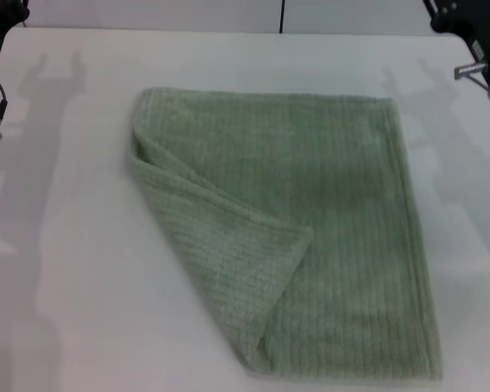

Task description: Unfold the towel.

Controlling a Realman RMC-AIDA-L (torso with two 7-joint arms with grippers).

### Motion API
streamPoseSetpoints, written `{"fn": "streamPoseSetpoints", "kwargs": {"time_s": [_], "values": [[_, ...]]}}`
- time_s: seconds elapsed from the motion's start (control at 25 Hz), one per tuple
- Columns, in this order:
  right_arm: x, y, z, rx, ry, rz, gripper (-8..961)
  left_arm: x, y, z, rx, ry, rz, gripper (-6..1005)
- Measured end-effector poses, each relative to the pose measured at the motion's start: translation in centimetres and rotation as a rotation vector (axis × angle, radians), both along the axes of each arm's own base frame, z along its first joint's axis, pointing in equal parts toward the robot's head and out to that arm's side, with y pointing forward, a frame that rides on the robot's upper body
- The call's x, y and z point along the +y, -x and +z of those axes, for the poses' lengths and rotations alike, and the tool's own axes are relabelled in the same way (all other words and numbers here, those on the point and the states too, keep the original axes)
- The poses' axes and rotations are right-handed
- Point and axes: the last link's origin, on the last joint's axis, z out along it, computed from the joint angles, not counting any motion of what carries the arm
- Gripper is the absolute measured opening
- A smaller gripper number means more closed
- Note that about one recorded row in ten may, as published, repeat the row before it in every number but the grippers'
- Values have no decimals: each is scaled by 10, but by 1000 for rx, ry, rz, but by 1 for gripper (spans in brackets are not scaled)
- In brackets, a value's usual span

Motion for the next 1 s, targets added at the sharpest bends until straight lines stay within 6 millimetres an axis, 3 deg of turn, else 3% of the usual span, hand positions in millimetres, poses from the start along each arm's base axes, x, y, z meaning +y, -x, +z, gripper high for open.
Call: {"fn": "streamPoseSetpoints", "kwargs": {"time_s": [1.0], "values": [[-18,-15,-16,-48,74,-14,579,-2,2,-5,-60,-1,21,564]]}}
